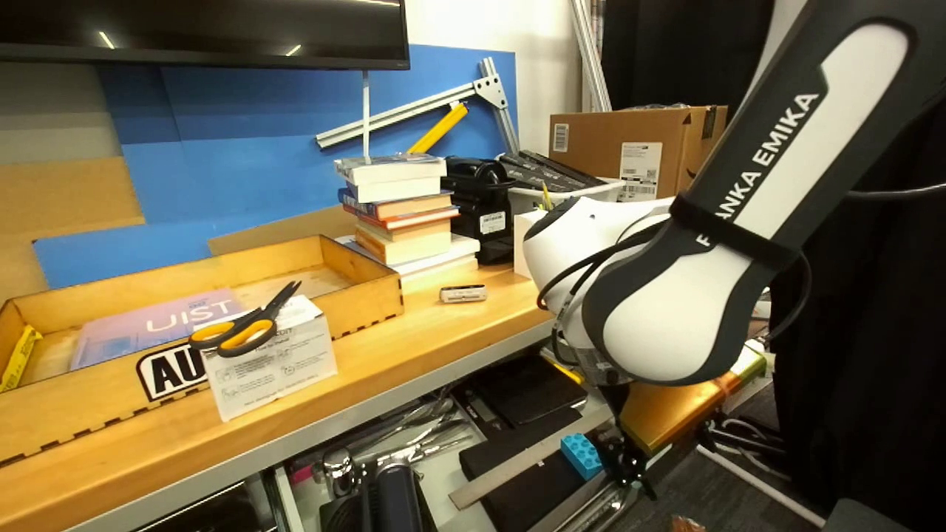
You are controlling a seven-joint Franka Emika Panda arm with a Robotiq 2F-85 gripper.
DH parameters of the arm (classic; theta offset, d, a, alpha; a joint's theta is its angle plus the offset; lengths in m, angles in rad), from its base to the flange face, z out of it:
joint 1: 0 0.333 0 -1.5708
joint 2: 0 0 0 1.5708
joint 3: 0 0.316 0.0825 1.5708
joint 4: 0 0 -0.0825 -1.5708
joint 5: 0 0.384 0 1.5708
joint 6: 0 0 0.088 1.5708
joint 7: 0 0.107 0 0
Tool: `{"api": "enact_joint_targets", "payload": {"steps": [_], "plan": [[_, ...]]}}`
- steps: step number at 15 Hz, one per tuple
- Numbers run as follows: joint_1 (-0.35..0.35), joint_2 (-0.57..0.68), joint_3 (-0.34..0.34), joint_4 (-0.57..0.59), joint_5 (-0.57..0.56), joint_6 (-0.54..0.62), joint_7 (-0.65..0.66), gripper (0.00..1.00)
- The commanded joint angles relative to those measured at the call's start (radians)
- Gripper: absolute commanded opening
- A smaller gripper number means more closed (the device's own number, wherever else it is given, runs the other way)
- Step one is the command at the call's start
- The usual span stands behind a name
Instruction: Put the block in the open drawer, push the drawer closed
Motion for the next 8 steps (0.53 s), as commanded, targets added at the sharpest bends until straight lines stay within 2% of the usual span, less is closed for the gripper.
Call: {"api": "enact_joint_targets", "payload": {"steps": [1, 8], "plan": [[0.022, 0.049, 0.020, 0.066, -0.122, 0.072, 0.210, 1.00], [0.105, 0.204, 0.030, 0.287, -0.331, 0.080, 0.525, 1.00]]}}
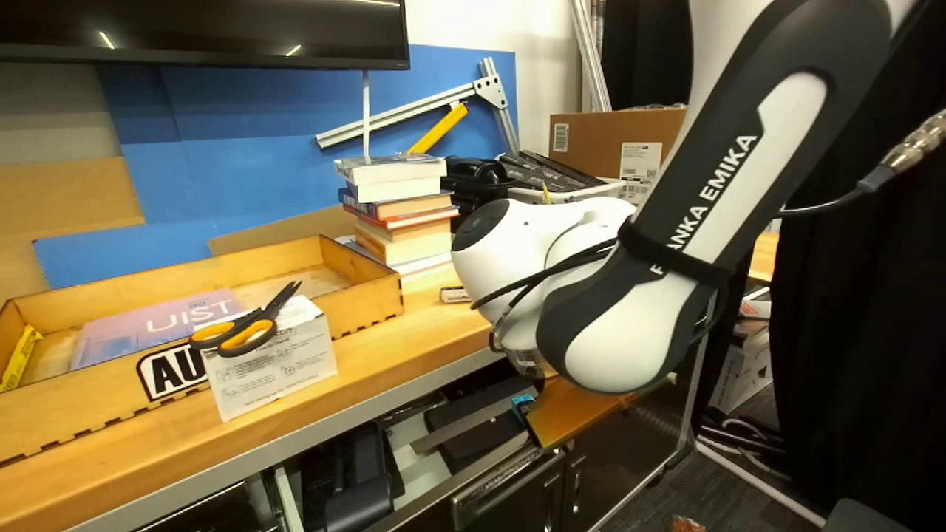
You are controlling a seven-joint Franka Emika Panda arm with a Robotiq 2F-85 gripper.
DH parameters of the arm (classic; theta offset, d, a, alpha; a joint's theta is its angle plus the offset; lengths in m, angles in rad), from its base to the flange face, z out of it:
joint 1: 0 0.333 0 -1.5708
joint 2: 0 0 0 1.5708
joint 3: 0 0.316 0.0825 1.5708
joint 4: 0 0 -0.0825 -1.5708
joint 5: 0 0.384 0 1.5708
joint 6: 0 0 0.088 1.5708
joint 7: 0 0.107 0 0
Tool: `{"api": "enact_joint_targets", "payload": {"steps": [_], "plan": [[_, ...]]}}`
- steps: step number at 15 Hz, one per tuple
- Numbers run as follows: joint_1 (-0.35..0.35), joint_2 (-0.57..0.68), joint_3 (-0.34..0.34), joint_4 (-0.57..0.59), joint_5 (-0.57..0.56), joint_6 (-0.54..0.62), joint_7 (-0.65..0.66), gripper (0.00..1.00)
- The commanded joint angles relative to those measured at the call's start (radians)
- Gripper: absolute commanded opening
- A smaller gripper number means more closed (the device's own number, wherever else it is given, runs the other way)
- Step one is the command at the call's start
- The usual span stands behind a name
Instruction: Put the block in the open drawer, push the drawer closed
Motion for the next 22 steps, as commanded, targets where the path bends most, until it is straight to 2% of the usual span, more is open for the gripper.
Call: {"api": "enact_joint_targets", "payload": {"steps": [1, 4, 6, 10, 13, 16, 22], "plan": [[0.051, 0.094, -0.006, 0.150, -0.113, 0.010, 0.173, 1.00], [0.067, 0.109, -0.009, 0.210, -0.166, 0.014, 0.271, 1.00], [0.061, 0.069, -0.006, 0.200, -0.152, 0.005, 0.263, 1.00], [0.018, -0.058, 0.000, 0.136, -0.060, -0.062, 0.122, 1.00], [-0.018, -0.082, 0.021, 0.101, 0.096, -0.035, -0.128, 1.00], [-0.012, -0.022, 0.017, 0.132, 0.185, -0.038, -0.315, 1.00], [0.058, 0.142, 0.018, 0.260, 0.153, -0.088, -0.331, 1.00]]}}
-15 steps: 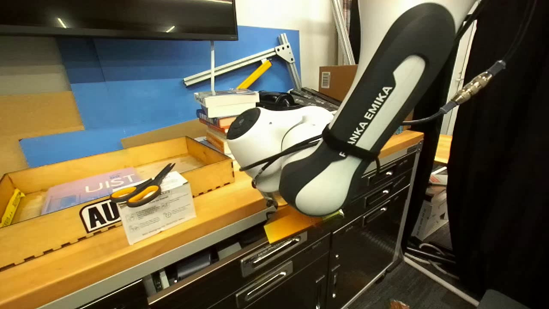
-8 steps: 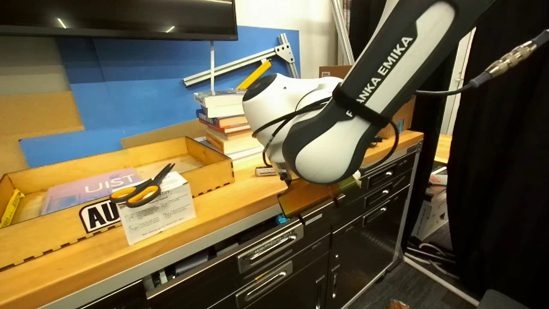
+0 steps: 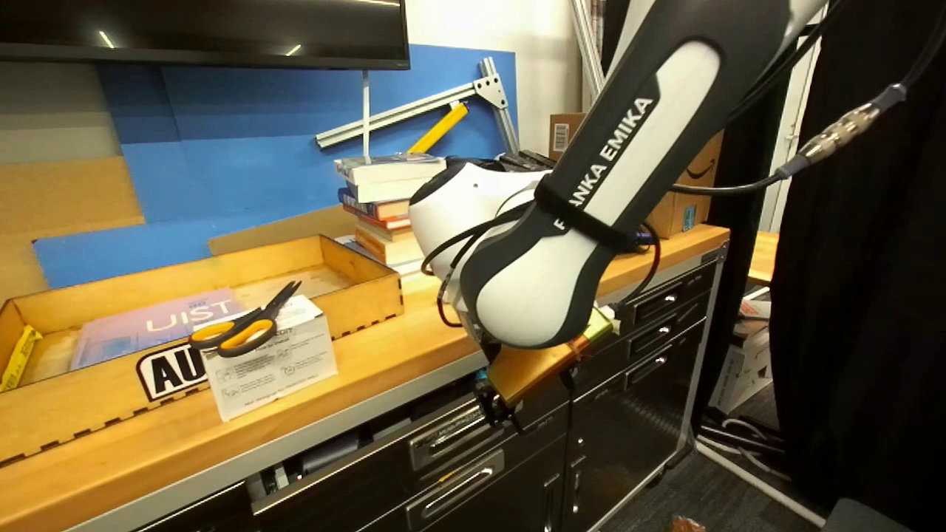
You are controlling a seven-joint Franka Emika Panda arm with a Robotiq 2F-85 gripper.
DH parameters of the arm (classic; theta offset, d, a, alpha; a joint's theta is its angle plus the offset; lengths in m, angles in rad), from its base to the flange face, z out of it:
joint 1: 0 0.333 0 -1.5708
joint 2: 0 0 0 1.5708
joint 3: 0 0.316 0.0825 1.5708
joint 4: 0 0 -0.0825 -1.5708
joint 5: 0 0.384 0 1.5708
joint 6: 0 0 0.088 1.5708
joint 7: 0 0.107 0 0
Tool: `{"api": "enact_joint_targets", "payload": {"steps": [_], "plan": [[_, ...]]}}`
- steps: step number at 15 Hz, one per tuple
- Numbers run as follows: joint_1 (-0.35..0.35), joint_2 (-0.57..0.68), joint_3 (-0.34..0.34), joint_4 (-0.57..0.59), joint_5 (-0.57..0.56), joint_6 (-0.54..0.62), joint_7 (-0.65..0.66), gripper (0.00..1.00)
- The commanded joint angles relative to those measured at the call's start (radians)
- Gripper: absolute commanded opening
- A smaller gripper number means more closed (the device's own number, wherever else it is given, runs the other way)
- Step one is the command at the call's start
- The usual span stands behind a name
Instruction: Put the block in the open drawer, push the drawer closed
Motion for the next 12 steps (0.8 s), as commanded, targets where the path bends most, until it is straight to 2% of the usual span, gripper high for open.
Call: {"api": "enact_joint_targets", "payload": {"steps": [1, 7, 12], "plan": [[0.058, 0.117, -0.015, 0.127, -0.039, -0.038, 0.034, 1.00], [0.133, 0.250, -0.071, 0.294, -0.143, -0.015, 0.211, 1.00], [0.171, 0.295, -0.103, 0.385, -0.209, -0.002, 0.388, 1.00]]}}
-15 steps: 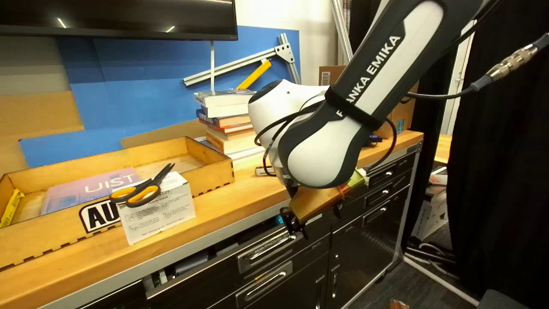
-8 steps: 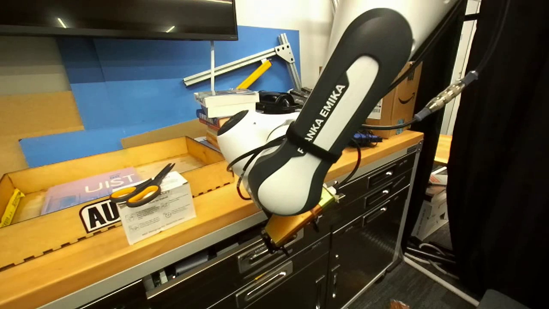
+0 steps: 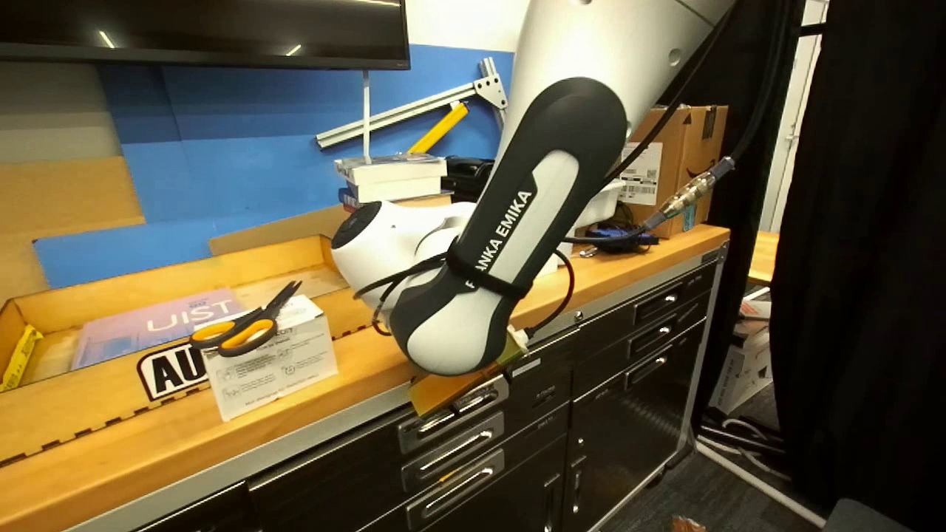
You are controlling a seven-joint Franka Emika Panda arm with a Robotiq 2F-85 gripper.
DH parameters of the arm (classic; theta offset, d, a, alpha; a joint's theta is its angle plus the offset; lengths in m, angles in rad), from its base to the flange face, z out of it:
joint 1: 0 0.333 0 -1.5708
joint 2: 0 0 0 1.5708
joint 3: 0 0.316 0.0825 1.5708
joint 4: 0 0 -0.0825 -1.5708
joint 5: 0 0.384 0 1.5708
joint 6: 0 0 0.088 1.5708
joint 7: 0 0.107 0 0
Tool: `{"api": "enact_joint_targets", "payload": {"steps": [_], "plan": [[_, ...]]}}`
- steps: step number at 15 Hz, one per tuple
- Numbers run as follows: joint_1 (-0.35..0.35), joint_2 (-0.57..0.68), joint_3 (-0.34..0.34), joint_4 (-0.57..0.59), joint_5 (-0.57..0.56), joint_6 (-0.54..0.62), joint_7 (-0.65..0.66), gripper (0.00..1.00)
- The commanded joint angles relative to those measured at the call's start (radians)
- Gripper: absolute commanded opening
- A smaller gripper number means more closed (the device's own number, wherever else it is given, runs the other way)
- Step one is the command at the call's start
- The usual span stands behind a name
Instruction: Put the block in the open drawer, push the drawer closed
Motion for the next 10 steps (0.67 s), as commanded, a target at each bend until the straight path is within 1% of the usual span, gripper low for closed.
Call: {"api": "enact_joint_targets", "payload": {"steps": [1, 3, 6, 9, 10], "plan": [[0.036, 0.056, -0.032, 0.105, -0.056, 0.005, 0.140, 1.00], [0.036, 0.030, -0.023, 0.077, -0.050, -0.026, 0.144, 1.00], [0.007, -0.043, -0.004, 0.020, -0.010, -0.075, 0.060, 1.00], [-0.043, -0.176, 0.019, -0.051, 0.048, -0.139, -0.111, 1.00], [-0.061, -0.228, 0.031, -0.073, 0.079, -0.162, -0.197, 1.00]]}}
